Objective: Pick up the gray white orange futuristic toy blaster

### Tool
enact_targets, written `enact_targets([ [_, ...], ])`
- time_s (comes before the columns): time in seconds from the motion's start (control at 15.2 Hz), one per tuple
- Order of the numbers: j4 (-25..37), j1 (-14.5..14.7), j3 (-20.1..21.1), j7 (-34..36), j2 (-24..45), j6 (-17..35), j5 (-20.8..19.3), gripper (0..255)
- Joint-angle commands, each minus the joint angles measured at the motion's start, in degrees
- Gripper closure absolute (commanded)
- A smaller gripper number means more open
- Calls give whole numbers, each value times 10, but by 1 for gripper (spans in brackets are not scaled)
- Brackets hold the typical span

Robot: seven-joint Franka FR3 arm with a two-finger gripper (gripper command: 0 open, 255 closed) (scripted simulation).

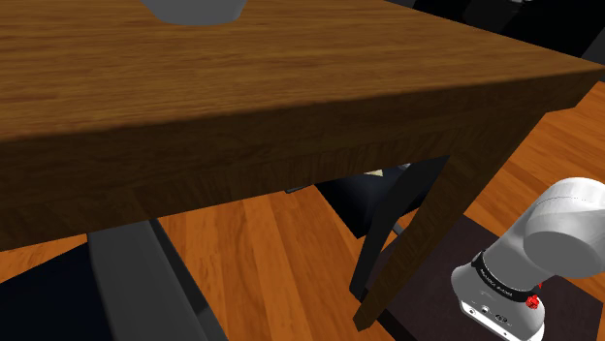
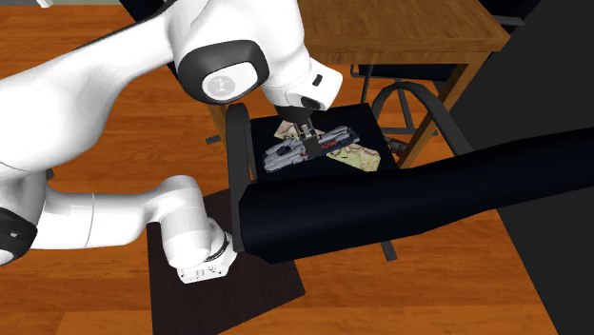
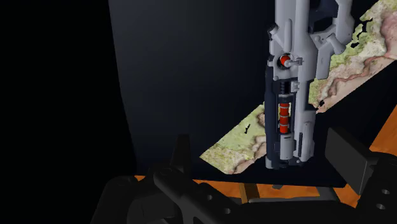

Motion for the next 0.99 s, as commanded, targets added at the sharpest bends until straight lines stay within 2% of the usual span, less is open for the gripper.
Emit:
enact_targets([
  [0.0,0,0,0,0,0,0,0,0],
  [0.73,-75,38,19,33,122,165,87,0],
  [0.92,-92,41,21,31,132,190,94,0],
])
